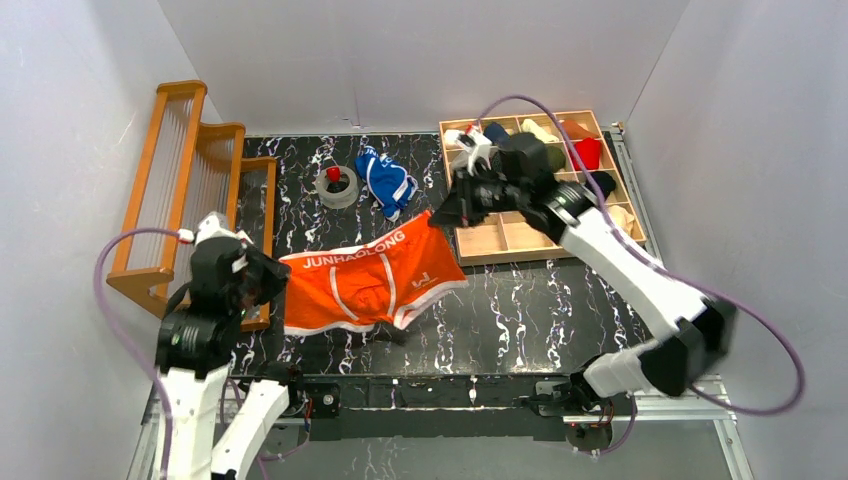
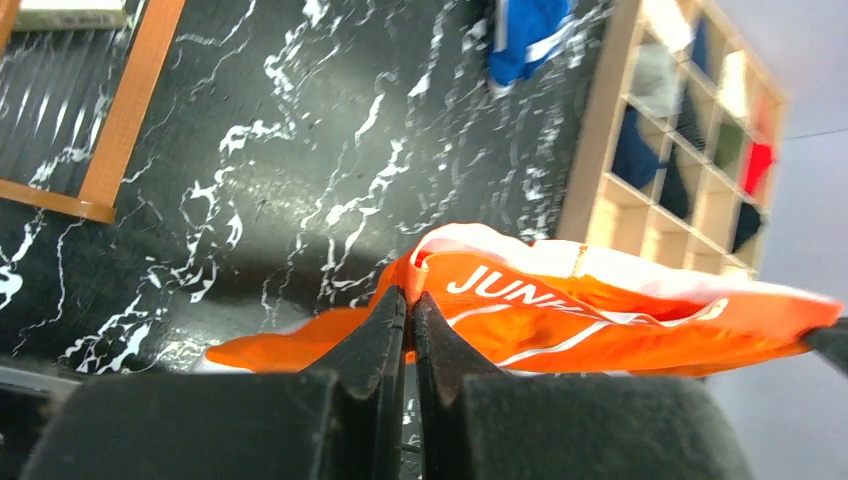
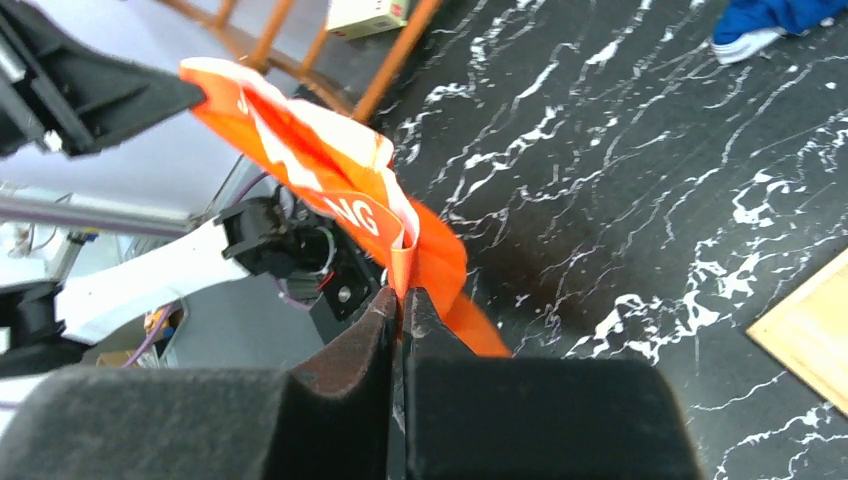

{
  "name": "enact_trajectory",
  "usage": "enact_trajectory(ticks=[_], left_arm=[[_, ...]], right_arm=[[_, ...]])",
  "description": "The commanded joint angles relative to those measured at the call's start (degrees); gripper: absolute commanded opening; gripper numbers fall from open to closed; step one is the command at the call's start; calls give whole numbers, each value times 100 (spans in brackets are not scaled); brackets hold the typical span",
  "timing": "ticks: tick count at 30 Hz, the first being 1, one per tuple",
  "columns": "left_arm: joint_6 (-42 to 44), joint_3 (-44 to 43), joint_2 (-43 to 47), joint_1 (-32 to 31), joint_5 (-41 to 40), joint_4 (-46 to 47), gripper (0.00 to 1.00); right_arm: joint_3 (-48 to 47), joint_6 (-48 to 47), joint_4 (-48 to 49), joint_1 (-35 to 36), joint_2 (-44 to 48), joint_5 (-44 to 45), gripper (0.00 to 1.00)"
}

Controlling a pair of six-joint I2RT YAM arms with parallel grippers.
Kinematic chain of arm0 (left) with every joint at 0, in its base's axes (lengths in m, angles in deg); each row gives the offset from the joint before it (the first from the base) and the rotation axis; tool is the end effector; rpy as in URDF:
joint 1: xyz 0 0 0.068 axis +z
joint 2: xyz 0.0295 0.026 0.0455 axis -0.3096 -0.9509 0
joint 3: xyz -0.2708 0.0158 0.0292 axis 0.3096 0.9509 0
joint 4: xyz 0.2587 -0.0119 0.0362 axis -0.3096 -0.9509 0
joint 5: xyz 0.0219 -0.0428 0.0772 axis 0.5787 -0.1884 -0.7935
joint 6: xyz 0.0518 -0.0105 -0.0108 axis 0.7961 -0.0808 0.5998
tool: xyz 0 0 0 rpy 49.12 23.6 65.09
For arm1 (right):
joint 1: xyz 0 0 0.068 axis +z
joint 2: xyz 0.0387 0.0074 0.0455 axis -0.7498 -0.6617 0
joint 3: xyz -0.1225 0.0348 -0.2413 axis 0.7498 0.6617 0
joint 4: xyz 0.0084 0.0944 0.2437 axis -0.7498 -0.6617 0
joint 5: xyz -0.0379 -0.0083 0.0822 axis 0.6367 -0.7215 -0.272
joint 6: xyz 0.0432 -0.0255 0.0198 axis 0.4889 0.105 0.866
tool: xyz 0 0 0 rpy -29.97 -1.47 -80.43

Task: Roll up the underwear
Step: Flatten out the underwear at the center of the board.

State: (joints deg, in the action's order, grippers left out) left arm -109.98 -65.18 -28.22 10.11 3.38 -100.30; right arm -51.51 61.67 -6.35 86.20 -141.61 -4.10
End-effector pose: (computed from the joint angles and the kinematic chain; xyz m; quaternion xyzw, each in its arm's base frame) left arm 0.0786 -0.0070 0.3946 -0.2803 0.7988 -0.1836 0.4996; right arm 0.2228 0.1941 0.3943 -0.2261 0.7828 0.4655 0.3455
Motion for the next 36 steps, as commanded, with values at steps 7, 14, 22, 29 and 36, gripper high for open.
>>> enact_trajectory(ticks=[7,14,22,29,36], left_arm=[[173,1294,-3197,51,-115,1950,0],[586,1234,-4339,95,-559,2795,2],[817,1133,-4296,115,-1195,2813,59],[1135,1042,-3727,112,-583,2711,73],[735,1842,-3017,107,1500,3349,73]], right_arm=[[-2681,-389,-630,-459,-4650,622,1],[-4309,-702,-1155,-492,-5975,1122,5],[-4828,-1076,-1303,-520,-6058,990,38],[-4828,-1232,-1749,-522,-5626,1368,61],[-3015,-935,-1231,-401,-4511,556,47]])
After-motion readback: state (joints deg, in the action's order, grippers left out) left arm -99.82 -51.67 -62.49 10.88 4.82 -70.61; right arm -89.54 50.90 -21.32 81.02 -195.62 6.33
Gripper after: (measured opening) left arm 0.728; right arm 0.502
